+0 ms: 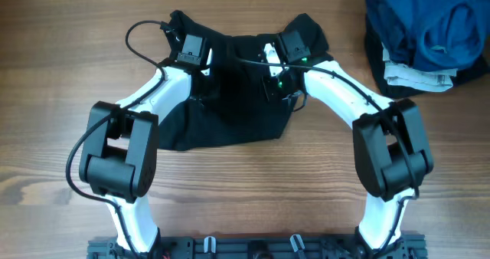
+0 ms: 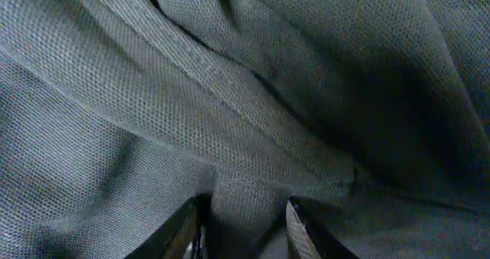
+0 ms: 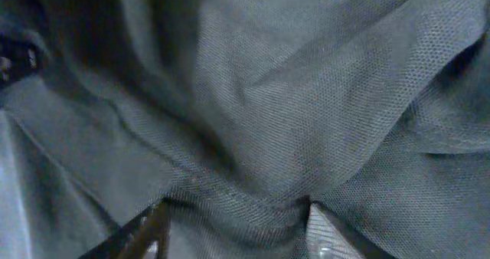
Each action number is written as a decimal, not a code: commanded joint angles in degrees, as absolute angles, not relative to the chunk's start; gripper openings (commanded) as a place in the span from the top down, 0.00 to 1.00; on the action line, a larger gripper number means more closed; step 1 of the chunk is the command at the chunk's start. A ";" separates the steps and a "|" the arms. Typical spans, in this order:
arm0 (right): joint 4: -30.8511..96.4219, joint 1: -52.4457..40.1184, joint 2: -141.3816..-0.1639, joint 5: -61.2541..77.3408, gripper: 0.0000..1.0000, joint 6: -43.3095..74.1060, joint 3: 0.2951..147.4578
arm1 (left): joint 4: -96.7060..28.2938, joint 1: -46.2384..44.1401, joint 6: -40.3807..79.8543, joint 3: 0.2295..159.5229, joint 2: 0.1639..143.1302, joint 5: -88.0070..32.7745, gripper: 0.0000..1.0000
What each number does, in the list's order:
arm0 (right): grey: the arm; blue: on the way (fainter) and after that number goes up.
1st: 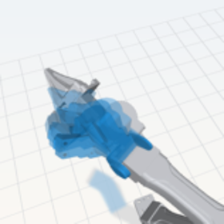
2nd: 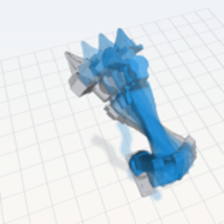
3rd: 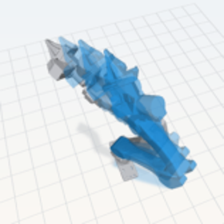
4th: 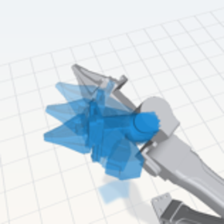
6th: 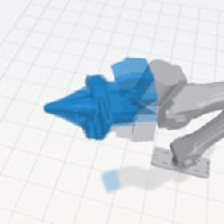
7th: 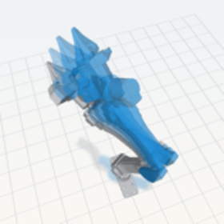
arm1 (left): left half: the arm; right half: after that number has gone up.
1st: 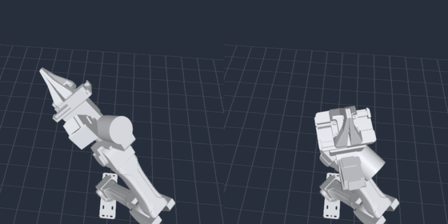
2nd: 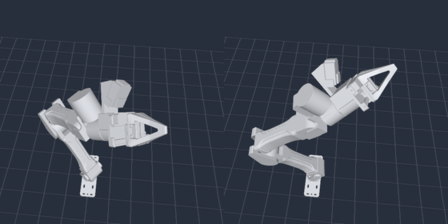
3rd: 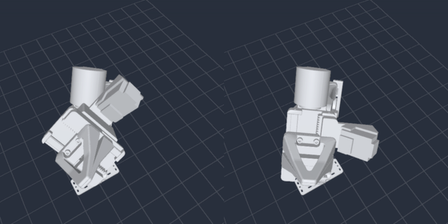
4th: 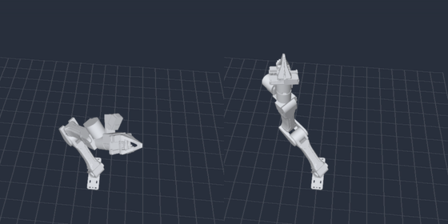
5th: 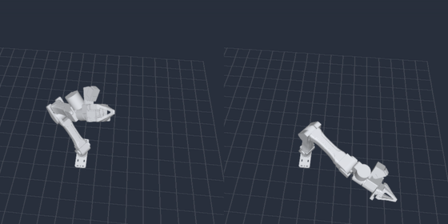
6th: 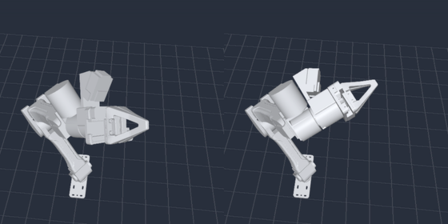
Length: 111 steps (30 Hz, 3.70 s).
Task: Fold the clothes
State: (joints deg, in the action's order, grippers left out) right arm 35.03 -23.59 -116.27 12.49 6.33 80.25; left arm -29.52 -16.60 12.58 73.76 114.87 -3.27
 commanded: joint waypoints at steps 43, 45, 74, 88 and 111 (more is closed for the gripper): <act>75.16 -21.89 -83.29 17.45 0.85 -0.01 118.80 | -24.82 -16.62 10.74 87.13 56.95 2.46 0.96; 75.26 -21.89 -87.88 22.52 0.76 -3.01 118.76 | -20.49 -16.62 10.74 87.13 59.29 2.46 0.96; 60.75 -33.91 -108.22 48.42 0.75 -27.83 117.60 | -24.56 -16.62 10.72 89.71 56.80 2.94 0.96; 61.63 -24.95 -92.62 25.23 0.96 -16.45 119.04 | -28.99 -16.62 10.52 89.69 64.60 13.34 0.96; 68.29 -29.32 -120.73 55.96 0.11 -42.00 118.54 | -17.17 -16.60 9.41 89.71 64.51 12.51 0.96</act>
State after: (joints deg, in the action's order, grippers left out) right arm 69.04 -27.27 -119.04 50.04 -36.14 118.54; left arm -18.33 -16.86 10.57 88.14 65.21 12.19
